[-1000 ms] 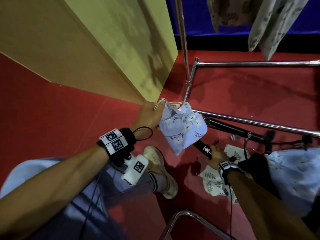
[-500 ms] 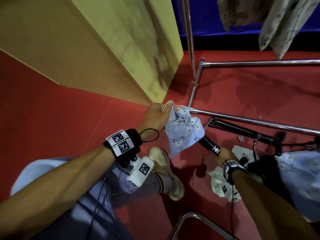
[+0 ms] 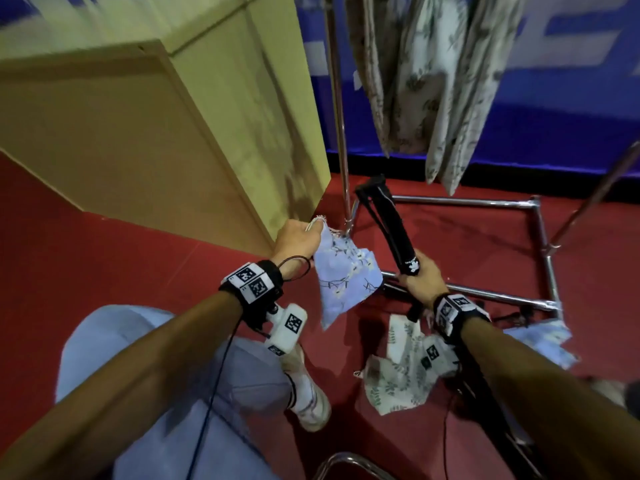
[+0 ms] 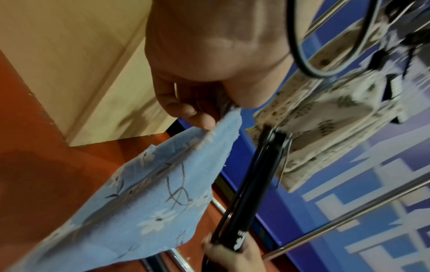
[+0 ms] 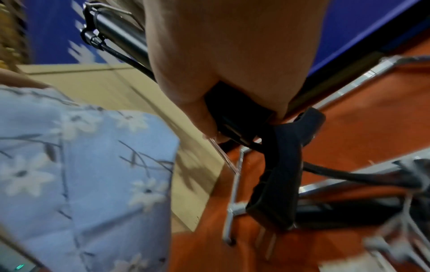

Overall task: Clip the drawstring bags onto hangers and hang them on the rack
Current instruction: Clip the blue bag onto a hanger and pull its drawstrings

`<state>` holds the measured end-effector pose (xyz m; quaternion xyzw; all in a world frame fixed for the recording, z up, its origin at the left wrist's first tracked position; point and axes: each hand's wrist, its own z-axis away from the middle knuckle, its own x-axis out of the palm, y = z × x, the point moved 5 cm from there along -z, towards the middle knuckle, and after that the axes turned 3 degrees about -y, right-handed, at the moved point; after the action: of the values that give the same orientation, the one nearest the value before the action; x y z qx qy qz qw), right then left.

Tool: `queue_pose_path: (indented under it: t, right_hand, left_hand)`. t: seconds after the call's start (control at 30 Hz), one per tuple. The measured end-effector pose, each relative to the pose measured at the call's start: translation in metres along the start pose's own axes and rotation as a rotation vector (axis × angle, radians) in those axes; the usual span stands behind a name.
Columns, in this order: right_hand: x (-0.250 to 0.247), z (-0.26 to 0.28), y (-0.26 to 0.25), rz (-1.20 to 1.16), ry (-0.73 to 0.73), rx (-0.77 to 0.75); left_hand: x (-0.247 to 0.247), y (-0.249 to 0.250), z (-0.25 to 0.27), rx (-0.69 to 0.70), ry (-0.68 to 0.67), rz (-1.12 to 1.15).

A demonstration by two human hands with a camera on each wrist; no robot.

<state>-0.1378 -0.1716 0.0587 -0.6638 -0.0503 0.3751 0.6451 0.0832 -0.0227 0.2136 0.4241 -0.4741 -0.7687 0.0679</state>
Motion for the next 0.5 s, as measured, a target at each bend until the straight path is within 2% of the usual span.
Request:
queue_pose_path:
  t: [0.17, 0.3, 0.43, 0.5]
  right_hand:
    - [-0.085, 0.012, -0.122, 0.147, -0.054, -0.239]
    - [-0.152, 0.043, -0.192, 0.282, -0.126, -0.337]
    - [-0.187, 0.080, -0.200, 0.405, -0.071, -0.382]
    - [-0.194, 0.093, -0.184, 0.492, 0.007, -0.365]
  left_hand:
    - [-0.011, 0.068, 0.049, 0.005, 0.014, 0.131]
    - [-0.012, 0.102, 0.071, -0.013, -0.010, 0.234]
    - [0.003, 0.130, 0.075, 0.096, -0.065, 0.250]
    - [0.010, 0.137, 0.075, 0.082, -0.119, 0.214]
